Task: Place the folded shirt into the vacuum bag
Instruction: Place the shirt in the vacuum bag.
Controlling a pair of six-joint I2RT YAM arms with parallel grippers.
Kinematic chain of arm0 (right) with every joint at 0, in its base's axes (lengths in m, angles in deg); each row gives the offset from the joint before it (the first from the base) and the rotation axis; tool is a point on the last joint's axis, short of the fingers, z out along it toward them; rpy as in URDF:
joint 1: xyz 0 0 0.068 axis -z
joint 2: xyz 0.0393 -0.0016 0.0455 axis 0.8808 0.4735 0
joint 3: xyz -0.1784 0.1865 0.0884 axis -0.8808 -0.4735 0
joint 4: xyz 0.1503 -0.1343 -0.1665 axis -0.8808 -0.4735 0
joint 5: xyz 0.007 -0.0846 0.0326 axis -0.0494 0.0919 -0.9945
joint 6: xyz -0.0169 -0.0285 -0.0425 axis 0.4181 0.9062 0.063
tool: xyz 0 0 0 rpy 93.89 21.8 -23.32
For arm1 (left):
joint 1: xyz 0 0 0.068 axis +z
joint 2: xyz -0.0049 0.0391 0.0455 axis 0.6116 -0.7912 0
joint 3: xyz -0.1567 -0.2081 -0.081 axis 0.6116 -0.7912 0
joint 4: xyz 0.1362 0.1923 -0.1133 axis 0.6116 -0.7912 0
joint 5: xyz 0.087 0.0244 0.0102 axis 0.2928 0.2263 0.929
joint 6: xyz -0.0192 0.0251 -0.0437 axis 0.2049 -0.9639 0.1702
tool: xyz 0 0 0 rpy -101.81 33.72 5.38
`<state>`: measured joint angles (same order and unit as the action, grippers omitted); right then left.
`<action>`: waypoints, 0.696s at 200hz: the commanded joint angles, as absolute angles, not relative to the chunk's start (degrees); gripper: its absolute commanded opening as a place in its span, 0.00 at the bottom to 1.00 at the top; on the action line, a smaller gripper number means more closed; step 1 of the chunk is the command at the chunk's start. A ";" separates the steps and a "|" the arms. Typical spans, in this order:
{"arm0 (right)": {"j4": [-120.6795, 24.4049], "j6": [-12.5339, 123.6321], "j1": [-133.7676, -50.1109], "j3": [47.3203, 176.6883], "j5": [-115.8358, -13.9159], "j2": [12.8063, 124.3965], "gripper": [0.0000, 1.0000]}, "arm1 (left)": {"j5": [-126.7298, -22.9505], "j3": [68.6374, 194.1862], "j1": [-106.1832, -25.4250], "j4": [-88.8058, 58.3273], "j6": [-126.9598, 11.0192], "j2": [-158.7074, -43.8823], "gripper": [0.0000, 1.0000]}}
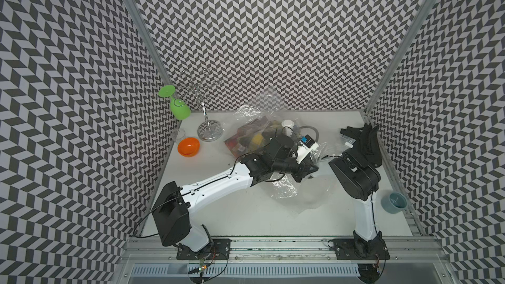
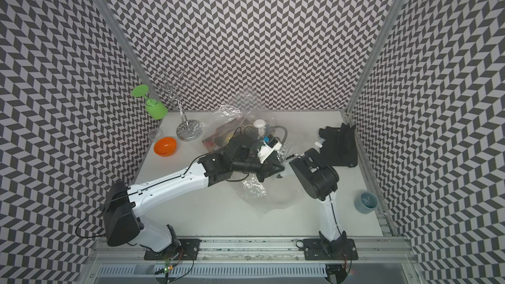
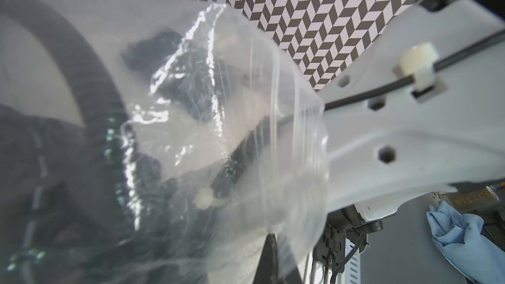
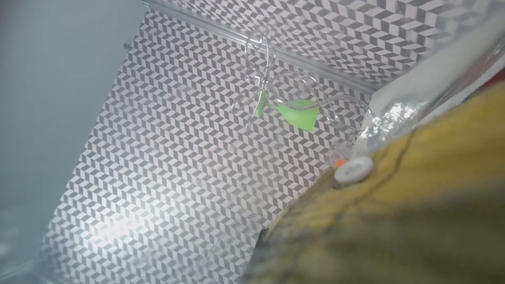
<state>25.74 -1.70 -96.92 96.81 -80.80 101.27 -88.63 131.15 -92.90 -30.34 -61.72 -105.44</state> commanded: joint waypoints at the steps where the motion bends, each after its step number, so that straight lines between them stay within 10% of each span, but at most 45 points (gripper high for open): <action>1: 21.39 -3.11 -99.43 99.16 -81.78 107.71 0.08 | -89.91 132.93 -94.05 -29.15 -61.56 -106.12 0.00; 46: 17.85 -3.84 -99.05 90.59 -75.72 105.86 0.15 | -89.76 132.67 -94.04 -29.52 -62.10 -106.04 0.00; 102: 9.63 -1.42 -95.70 87.60 -82.33 98.02 0.62 | -89.08 132.50 -93.60 -30.23 -62.67 -105.33 0.00; 139: 8.23 -1.56 -90.60 74.45 -82.45 88.29 0.71 | -88.80 130.85 -91.47 -30.27 -62.59 -103.43 0.00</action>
